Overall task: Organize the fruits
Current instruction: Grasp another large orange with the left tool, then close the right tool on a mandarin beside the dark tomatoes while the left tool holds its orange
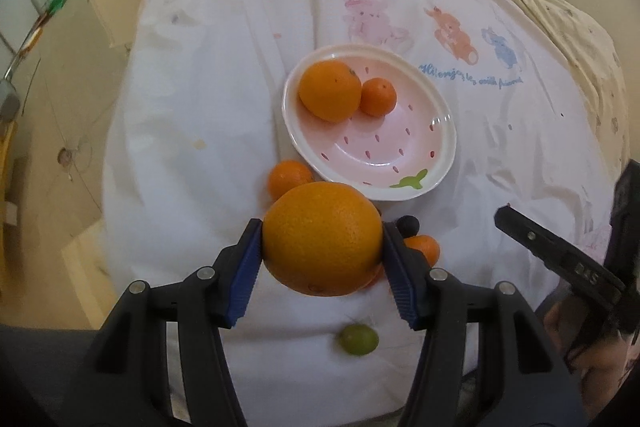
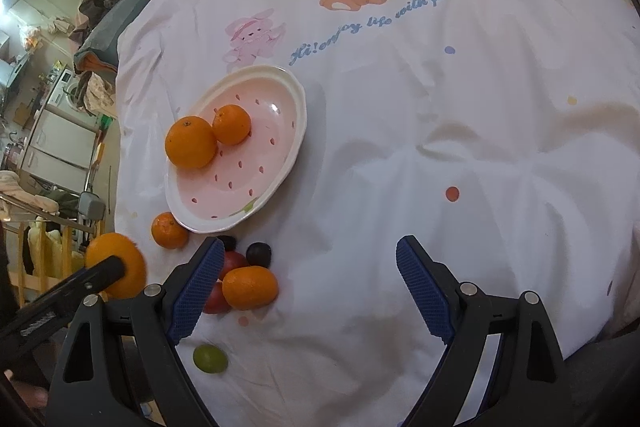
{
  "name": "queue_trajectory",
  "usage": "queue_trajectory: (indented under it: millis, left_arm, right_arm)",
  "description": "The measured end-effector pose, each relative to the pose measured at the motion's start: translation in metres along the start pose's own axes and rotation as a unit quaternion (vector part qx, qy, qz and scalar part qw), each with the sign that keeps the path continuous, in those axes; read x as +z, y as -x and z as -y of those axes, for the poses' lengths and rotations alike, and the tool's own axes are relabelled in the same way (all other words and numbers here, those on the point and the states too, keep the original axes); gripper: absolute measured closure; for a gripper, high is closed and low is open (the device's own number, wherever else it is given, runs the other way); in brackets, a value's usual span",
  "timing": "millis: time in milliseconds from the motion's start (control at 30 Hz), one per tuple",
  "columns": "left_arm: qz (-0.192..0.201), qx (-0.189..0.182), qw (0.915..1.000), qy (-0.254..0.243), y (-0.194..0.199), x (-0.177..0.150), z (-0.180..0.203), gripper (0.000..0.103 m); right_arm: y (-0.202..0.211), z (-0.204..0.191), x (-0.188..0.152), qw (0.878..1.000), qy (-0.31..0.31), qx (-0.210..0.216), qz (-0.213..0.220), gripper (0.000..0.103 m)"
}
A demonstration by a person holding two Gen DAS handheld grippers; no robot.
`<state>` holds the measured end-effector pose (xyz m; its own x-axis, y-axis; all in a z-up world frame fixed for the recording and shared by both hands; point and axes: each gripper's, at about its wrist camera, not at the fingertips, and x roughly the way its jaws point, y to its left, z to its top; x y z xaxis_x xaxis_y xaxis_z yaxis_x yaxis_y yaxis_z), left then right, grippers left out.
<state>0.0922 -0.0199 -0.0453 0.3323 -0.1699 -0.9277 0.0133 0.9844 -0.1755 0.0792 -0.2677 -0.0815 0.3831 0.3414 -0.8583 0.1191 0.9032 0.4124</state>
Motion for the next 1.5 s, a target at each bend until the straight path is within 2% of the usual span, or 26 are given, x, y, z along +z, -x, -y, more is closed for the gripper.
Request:
queue_trajectory:
  millis: [167,300,433,567,667,833,1000,1067,1100,1500]
  left_arm:
    - [0.005,0.004,0.9999,-0.016,0.015,0.009,-0.007,0.049]
    - [0.009,-0.004,0.9999,-0.012,0.013,0.009,-0.014,0.049]
    - [-0.006,-0.021,0.9995,0.022,0.001,0.005,-0.023,0.049]
    - [0.001,-0.007,0.9998,0.019,0.000,0.004,-0.022,0.049]
    - [0.006,-0.003,0.9999,0.014,0.000,0.005,-0.021,0.049]
    - [-0.001,-0.003,0.9999,0.015,-0.003,0.006,-0.023,0.049]
    - [-0.008,-0.005,0.9998,0.020,-0.006,0.006,-0.024,0.049]
    - [-0.009,-0.004,0.9998,0.020,-0.007,0.006,-0.024,0.049]
    - [-0.009,-0.004,0.9997,0.020,-0.007,0.006,-0.024,0.049]
    - [0.000,0.011,0.9996,0.025,-0.010,0.007,-0.028,0.049]
  right_arm:
    - [-0.005,-0.002,0.004,1.000,0.002,0.015,-0.018,0.013]
    - [-0.017,-0.003,0.011,0.997,0.000,0.049,-0.054,0.014]
    - [-0.035,-0.008,0.015,0.992,0.006,0.080,-0.098,0.035]
    - [-0.061,-0.031,0.014,0.987,0.056,0.073,-0.135,0.057]
    - [-0.077,-0.041,0.014,0.984,0.071,0.062,-0.150,0.065]
    - [-0.097,-0.052,0.009,0.982,0.086,0.036,-0.165,0.069]
    - [-0.106,-0.055,0.005,0.981,0.102,0.018,-0.165,0.072]
    - [-0.106,-0.055,0.004,0.980,0.108,0.016,-0.164,0.079]
    - [-0.105,-0.054,0.006,0.980,0.112,0.015,-0.163,0.079]
    - [-0.068,-0.040,0.011,0.988,0.083,0.056,-0.117,0.080]
